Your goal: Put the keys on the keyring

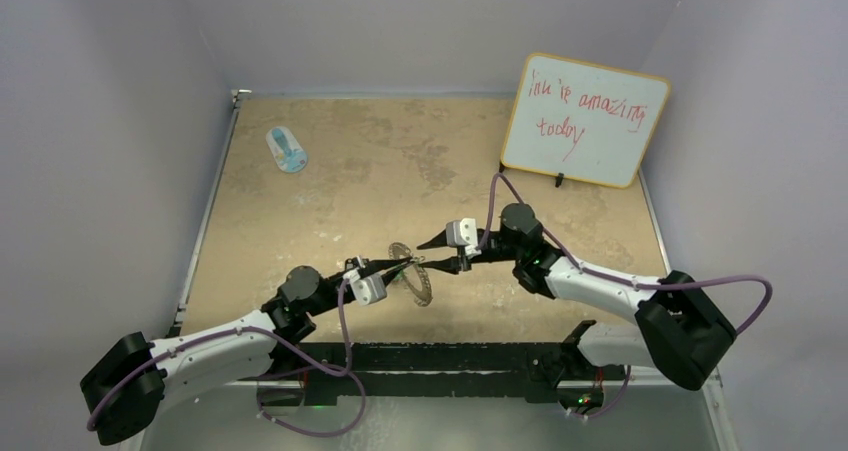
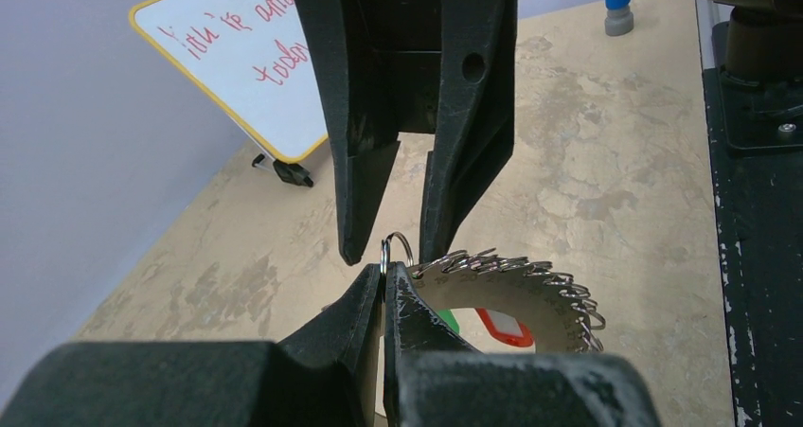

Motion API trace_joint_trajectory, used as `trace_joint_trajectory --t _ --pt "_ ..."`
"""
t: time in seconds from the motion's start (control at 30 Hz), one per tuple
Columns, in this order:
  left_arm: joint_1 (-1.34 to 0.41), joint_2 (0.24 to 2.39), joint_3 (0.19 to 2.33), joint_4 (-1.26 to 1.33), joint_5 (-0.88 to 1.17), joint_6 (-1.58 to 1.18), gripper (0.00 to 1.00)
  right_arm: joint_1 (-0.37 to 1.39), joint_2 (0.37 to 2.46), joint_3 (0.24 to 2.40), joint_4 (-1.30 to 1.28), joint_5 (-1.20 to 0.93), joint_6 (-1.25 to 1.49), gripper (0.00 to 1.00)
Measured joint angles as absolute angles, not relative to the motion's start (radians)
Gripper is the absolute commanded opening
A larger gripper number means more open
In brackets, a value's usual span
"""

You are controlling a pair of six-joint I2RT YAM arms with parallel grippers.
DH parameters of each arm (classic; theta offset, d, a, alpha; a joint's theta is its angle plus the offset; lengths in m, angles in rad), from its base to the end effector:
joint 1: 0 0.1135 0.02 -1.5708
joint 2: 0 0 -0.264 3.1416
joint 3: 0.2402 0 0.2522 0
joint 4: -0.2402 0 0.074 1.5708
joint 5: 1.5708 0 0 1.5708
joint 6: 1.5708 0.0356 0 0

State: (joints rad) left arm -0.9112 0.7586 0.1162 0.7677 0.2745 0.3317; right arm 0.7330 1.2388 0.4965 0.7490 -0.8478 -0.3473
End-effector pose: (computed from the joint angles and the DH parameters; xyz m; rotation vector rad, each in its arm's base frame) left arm 0.0953 -0.1386 0.2099 1.0412 1.0593 -0.6696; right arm 0.1698 0.1888 0.2424 -1.3576 0.9373 0.9550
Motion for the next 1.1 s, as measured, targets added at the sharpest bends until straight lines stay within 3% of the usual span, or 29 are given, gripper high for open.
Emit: trace_joint_trajectory --t 0.17,0.33,0.47,0.63,0.87,1.1 --pt "-0.911 0.759 0.116 0.768 0.281 0.332 0.00 0.731 1.262 0.517 0.755 -0.875 -0.348 0.33" --pt "-0.910 0.759 0.116 0.769 0.279 0.332 0.00 0.730 1.282 0.525 0.761 -0.908 -0.343 0.10" --pt "-0.910 0.759 0.116 0.768 0.272 0.332 0.00 0.730 1.298 0.535 0.758 -0.919 -0.339 0.00" --pt "-0.910 0.759 0.116 0.768 0.273 0.332 0.00 0.731 1.291 0.537 0.739 -0.910 -0.341 0.00" --pt "-0.910 0.747 0.135 0.726 0.276 0.340 0.26 0.734 1.257 0.584 0.599 -0.846 -0.379 0.00" --pt "-0.911 0.718 0.282 0.502 0.257 0.392 0.30 0.787 1.239 0.759 0.269 -0.667 -0.413 0.00"
